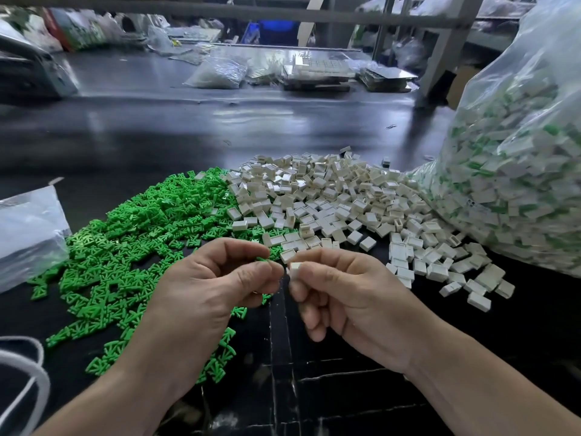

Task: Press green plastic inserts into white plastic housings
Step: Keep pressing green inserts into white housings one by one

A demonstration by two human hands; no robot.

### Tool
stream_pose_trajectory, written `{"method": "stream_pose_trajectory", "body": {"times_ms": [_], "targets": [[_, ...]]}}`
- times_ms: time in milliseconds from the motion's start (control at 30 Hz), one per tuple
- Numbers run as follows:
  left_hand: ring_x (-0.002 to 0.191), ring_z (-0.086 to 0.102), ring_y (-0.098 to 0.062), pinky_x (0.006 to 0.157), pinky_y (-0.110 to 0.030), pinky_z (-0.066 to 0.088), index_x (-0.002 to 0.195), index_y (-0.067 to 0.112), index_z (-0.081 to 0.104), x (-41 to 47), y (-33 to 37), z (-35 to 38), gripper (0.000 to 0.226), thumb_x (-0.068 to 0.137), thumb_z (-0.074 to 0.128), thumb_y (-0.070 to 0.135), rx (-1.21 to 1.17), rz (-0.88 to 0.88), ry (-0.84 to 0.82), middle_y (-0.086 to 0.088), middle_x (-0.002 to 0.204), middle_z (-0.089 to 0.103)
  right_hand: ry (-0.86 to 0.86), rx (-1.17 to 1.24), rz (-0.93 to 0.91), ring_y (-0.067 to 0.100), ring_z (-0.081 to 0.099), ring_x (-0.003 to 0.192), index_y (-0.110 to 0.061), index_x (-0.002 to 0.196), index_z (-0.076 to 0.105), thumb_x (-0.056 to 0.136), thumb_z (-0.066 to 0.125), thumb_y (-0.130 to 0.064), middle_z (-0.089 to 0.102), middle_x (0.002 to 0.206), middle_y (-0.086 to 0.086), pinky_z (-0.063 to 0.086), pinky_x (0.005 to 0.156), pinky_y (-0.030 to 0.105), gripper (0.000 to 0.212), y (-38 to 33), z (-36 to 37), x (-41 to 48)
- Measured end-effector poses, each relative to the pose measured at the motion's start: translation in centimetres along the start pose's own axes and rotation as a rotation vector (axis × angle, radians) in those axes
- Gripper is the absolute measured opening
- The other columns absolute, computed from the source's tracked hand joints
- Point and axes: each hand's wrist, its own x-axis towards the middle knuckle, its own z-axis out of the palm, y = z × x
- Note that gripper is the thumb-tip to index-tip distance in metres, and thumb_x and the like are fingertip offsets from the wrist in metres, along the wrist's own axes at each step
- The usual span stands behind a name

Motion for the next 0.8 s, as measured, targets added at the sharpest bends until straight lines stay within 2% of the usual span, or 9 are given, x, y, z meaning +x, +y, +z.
{"method": "stream_pose_trajectory", "body": {"times_ms": [100,167,267,367,567,667,800], "targets": [[0.071,0.068,-0.007,0.061,-0.016,0.053,0.085,0.025,0.076,-0.1,-0.2,0.0,0.020,0.066,0.076,0.032,0.069,0.027,0.025,0.000,0.082,0.074,-0.023,0.009,0.017,0.015,0.059,0.057,-0.005,0.103,0.067,0.094,0.065,-0.028,0.064,0.078,0.006,0.050,0.049,0.026,0.024,0.0,0.0,0.0],[0.061,0.062,-0.004,0.056,-0.015,0.050,0.085,0.027,0.076,-0.1,-0.3,-0.3,0.023,0.065,0.077,0.038,0.097,0.027,0.042,0.003,0.074,0.071,-0.020,0.009,0.020,0.014,0.057,0.056,-0.007,0.095,0.067,0.093,0.066,-0.028,0.062,0.075,0.005,0.048,0.048,0.025,0.022,0.1,0.0,0.0],[0.063,0.059,-0.015,0.058,-0.026,0.049,0.087,0.022,0.074,0.0,-0.3,-0.7,0.030,0.066,0.085,0.040,-0.010,-0.014,-0.002,-0.002,0.070,0.065,-0.008,0.029,0.025,0.014,0.056,0.055,-0.007,0.093,0.070,0.088,0.071,-0.024,0.062,0.075,0.006,0.047,0.048,0.025,0.018,0.3,0.2,0.1],[0.067,0.063,-0.021,0.057,-0.025,0.051,0.084,0.018,0.074,-0.1,-0.5,-0.5,0.023,0.071,0.083,0.034,-0.135,-0.053,-0.050,-0.010,0.076,0.067,0.014,0.053,0.007,0.016,0.062,0.058,-0.008,0.097,0.075,0.084,0.074,-0.022,0.066,0.079,0.009,0.052,0.049,0.027,0.019,0.4,0.4,0.2],[0.069,0.066,-0.020,0.057,-0.025,0.052,0.083,0.019,0.073,-0.4,-0.7,0.0,0.023,0.073,0.080,0.038,-0.090,-0.025,-0.045,-0.009,0.077,0.070,0.086,-0.082,-0.091,0.019,0.063,0.060,-0.011,0.095,0.073,0.087,0.069,-0.026,0.068,0.081,0.010,0.052,0.050,0.027,0.018,0.7,1.1,0.0],[0.069,0.067,-0.021,0.056,-0.025,0.052,0.085,0.021,0.073,-0.4,-0.9,0.1,0.020,0.075,0.072,0.038,-0.053,0.024,-0.013,-0.008,0.077,0.071,0.102,-0.139,-0.132,0.020,0.063,0.061,-0.011,0.094,0.072,0.087,0.068,-0.030,0.068,0.082,0.008,0.052,0.052,0.027,0.021,0.7,1.3,-0.1],[0.068,0.067,-0.021,0.055,-0.025,0.051,0.084,0.021,0.072,-0.4,-1.0,0.4,0.017,0.077,0.075,0.036,-0.062,0.047,0.006,-0.009,0.076,0.071,0.104,-0.147,-0.191,0.020,0.062,0.061,-0.014,0.094,0.072,0.088,0.067,-0.032,0.068,0.081,0.007,0.052,0.052,0.028,0.020,0.8,1.6,-0.3]]}}
